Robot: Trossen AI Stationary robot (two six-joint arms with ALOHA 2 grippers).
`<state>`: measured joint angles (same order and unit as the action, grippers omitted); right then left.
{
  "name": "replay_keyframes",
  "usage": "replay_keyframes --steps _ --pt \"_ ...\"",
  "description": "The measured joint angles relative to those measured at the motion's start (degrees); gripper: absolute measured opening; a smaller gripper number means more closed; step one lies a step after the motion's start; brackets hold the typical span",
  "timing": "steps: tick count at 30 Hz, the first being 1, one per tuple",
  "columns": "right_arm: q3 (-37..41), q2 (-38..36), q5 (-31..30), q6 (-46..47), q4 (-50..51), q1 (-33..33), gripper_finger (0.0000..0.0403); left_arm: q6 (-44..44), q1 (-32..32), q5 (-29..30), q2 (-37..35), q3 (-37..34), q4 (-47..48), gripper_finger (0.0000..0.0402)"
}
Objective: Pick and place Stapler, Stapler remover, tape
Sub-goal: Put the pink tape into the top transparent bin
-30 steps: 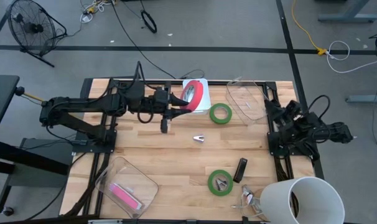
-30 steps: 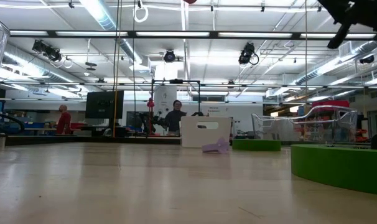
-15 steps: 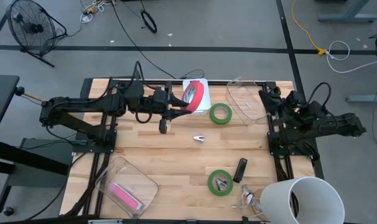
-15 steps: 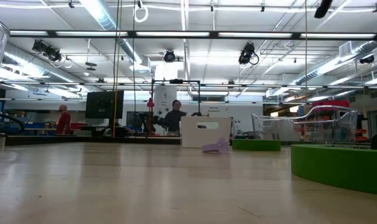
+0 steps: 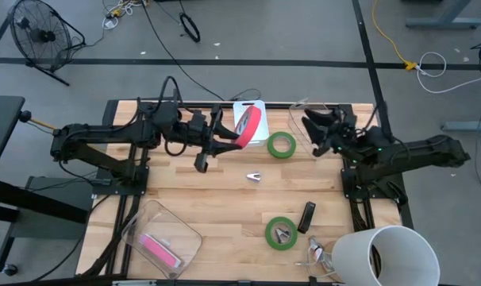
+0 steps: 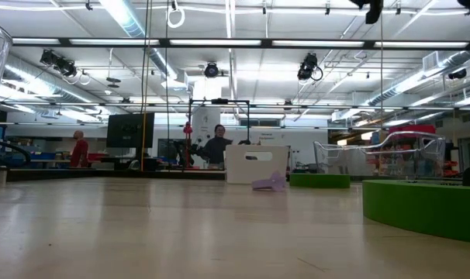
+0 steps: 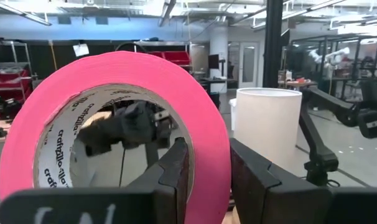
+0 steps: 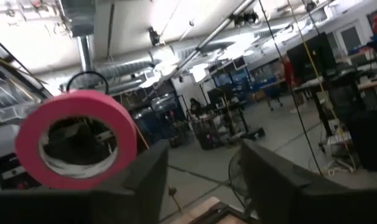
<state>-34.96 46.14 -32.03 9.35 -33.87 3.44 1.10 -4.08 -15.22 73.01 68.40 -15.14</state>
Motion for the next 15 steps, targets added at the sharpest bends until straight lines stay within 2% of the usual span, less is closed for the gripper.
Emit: replay_keyframes --steps 7,15 --pt "-4.7 7.2 1.9 0.3 0.0 0.0 0.0284 1.3 0.0 -0.1 0.0 0.0 -0.1 0.0092" --pt "-12.8 16.1 3.2 -3.8 0.1 -0.1 0.0310 1.3 0.0 -0.1 0.0 0.0 0.0 0.0093"
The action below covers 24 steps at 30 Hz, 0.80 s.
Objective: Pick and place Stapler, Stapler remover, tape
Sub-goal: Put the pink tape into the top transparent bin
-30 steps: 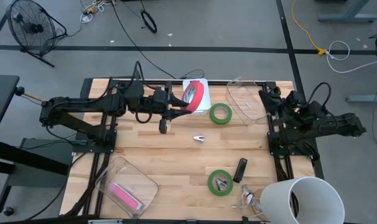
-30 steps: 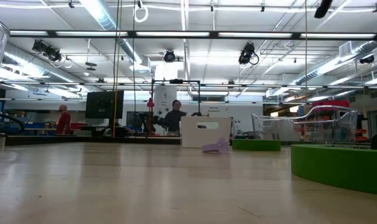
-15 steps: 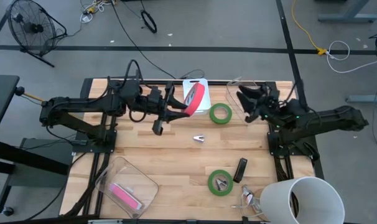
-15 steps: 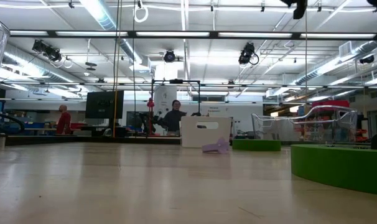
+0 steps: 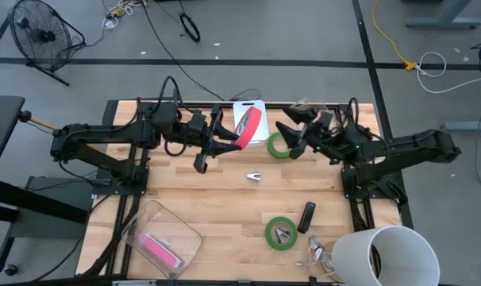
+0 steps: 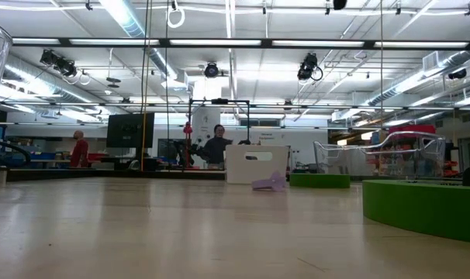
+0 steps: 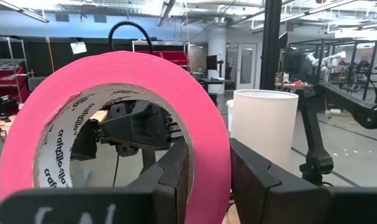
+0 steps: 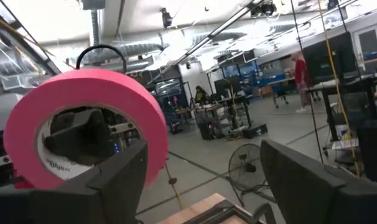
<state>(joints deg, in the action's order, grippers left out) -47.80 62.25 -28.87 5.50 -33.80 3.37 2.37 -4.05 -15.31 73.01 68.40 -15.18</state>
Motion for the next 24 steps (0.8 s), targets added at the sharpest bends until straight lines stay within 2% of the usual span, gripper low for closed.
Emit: replay_keyframes --steps 9,18,24 --pt "-8.4 8.8 8.0 1.3 0.0 -0.2 0.0311 0.0 0.0 0.0 0.0 0.0 0.0 0.0093" --pt "-13.1 14.4 9.0 1.5 0.1 -1.3 0.0311 1.5 0.0 -1.2 0.0 0.0 0.0 0.0094" --pt "-13.5 15.2 9.0 1.5 0.0 -1.8 0.0302 1.6 0.0 -1.2 0.0 0.0 0.0 0.0093"
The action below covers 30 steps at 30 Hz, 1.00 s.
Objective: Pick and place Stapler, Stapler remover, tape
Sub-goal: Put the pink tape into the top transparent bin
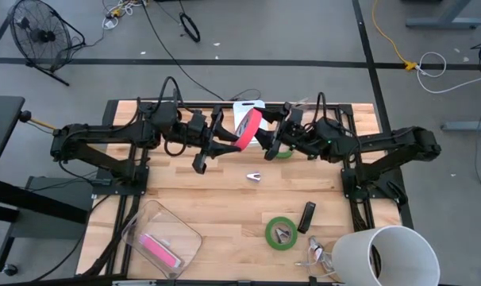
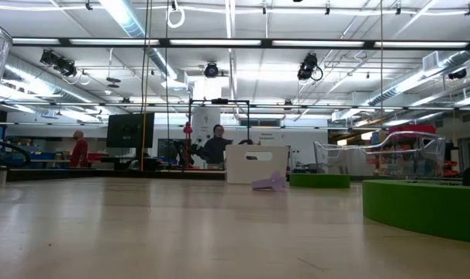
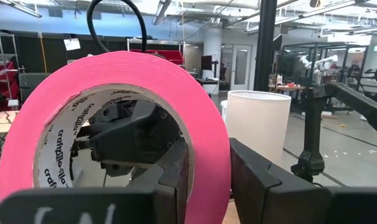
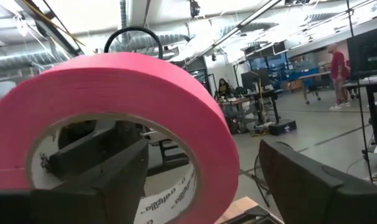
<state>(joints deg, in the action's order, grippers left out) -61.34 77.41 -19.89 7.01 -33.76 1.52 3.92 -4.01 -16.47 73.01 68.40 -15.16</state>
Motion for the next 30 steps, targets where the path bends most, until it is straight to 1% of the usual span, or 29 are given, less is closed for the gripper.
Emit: replay_keyframes --steps 5,8,16,20,23,30 --pt "0.0 0.0 0.0 0.0 0.0 0.0 0.0259 0.0 0.0 0.0 0.0 0.0 0.1 0.0093" --pt "0.0 0.0 0.0 0.0 -0.1 0.0 0.0225 0.0 0.0 -1.2 0.0 0.0 0.1 0.0092" --pt "0.0 0.0 -0.1 -0.6 0.0 0.0 0.0128 1.5 0.0 -1.3 0.0 0.0 0.0 0.0094" --pt "0.0 0.0 -0.3 -1.6 0.8 0.0 0.0089 1.9 0.0 -1.1 0.0 0.0 0.0 0.0102" --pt "0.0 0.0 -0.2 -2.6 1.3 0.0 0.0078 1.8 0.0 -1.1 0.0 0.0 0.0 0.0107" --pt "0.0 0.0 1.1 -2.4 1.5 0.0 0.0077 1.7 0.0 -1.3 0.0 0.0 0.0 0.0109"
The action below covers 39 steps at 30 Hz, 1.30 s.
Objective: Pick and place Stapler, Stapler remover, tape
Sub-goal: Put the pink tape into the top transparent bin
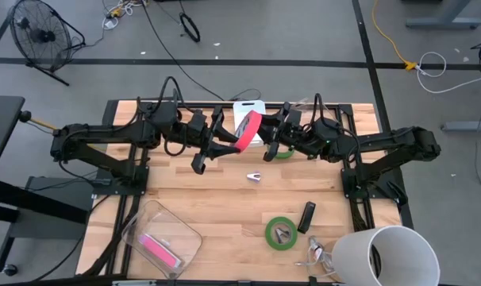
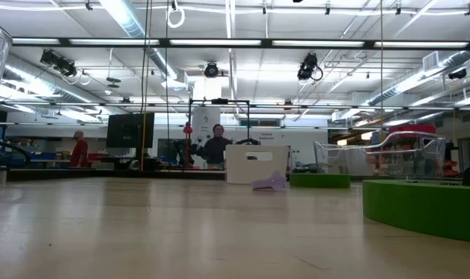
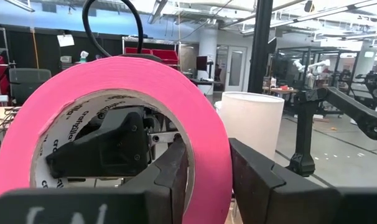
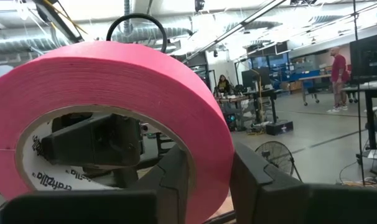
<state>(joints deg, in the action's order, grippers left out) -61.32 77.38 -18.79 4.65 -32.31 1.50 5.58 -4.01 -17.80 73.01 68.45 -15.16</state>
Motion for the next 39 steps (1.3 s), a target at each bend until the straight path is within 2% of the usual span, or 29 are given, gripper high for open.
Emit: replay_keyframes --steps 4,7,17,22,28,34,39 --pt "0.0 0.0 0.0 0.0 0.0 0.0 0.0077 0.1 0.0 0.9 0.0 0.0 0.1 0.0113" --pt "0.0 0.0 0.2 0.5 0.2 0.0 0.0076 0.1 0.0 1.5 0.0 0.0 0.1 0.0129" --pt "0.1 0.0 0.0 0.7 0.1 0.0 0.0075 1.9 0.0 5.6 -0.1 0.1 2.3 0.0264" --pt "0.1 0.0 -0.6 0.7 -0.1 0.1 0.0075 1.6 -0.1 5.3 -0.5 0.0 5.9 0.0308" --pt "0.1 0.0 -2.4 0.2 0.1 0.0 0.0075 0.7 -0.6 5.3 -3.6 0.0 9.8 0.0318" --pt "0.1 -0.1 -3.4 -0.9 1.1 0.0 0.0075 0.0 -3.5 5.3 -9.8 0.0 18.3 0.0318" --pt "0.1 -0.1 -7.6 -2.1 5.4 0.0 0.0075 0.0 -5.4 5.2 -13.9 0.0 23.0 0.0318"
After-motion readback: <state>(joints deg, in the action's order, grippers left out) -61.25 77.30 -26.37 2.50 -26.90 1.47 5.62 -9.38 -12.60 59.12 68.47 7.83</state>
